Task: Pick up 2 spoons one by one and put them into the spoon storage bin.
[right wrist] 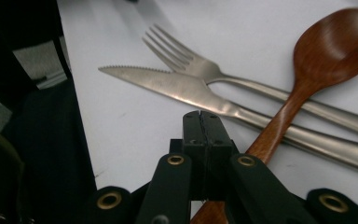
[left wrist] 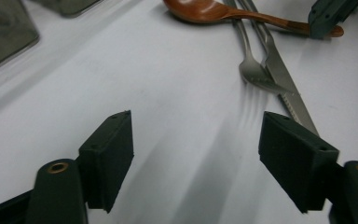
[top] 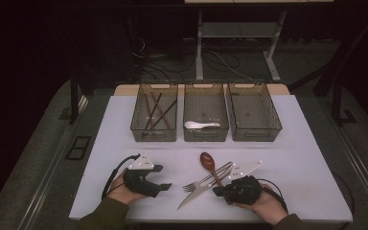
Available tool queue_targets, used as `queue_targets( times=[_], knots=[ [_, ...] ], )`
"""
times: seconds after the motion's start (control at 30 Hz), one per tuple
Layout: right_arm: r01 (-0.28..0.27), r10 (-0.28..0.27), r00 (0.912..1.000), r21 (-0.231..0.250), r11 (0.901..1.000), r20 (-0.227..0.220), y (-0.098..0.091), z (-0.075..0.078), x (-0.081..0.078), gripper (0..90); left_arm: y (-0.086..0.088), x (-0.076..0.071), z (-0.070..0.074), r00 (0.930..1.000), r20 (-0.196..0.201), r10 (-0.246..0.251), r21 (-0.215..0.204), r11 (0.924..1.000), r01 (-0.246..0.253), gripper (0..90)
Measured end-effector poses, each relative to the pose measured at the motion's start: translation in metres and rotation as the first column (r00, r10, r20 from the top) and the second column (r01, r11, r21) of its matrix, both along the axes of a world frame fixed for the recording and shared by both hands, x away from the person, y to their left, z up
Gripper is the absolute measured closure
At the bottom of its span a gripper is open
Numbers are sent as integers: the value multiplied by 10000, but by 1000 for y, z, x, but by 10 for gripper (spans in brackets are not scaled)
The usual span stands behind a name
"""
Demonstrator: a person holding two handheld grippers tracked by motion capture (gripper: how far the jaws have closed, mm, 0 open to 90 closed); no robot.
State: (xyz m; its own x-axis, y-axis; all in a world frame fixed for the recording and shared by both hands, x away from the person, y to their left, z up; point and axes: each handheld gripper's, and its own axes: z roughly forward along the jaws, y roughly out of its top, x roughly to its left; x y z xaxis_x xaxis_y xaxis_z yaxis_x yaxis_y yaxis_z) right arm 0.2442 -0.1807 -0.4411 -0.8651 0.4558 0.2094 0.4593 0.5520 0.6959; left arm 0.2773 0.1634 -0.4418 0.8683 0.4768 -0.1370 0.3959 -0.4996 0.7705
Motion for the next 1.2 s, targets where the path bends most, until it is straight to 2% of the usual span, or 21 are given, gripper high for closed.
queue_targets(
  times=[0.2,0.27,0.5,0.67,0.97,1.07,1.1,1.2],
  knots=[
    [345,-334,9992,-574,9978,212,-6,-2,3,896,2,2,2,9994,215,274,-182,9995,-270,179],
    [439,-405,9983,-847,9954,411,-9,-2,4,896,2,1,2,9992,266,293,-260,9993,-286,168],
    [1038,-964,9932,-1207,9872,651,-27,-1,12,896,2,1,3,9987,328,389,-351,9987,-377,157],
    [1588,-1498,9859,-1335,9782,749,-40,-1,20,896,2,1,3,9983,429,398,-358,9986,-382,155],
    [2302,-2102,9697,-1765,9570,1248,-53,-2,32,896,3,2,3,9979,516,383,-399,9985,-363,151],
    [2420,-2234,9672,-1703,9552,1212,-56,-2,36,896,3,2,3,9979,501,411,-449,9982,-388,138],
    [2393,-2234,9682,-1568,9582,1128,-56,-2,36,893,3,3,3,9981,455,426,-430,9982,-406,133],
    [2323,-2236,9695,-845,9690,1004,-57,4,37,791,3,3,3,9970,482,611,-459,9972,-589,110]
  ],
)
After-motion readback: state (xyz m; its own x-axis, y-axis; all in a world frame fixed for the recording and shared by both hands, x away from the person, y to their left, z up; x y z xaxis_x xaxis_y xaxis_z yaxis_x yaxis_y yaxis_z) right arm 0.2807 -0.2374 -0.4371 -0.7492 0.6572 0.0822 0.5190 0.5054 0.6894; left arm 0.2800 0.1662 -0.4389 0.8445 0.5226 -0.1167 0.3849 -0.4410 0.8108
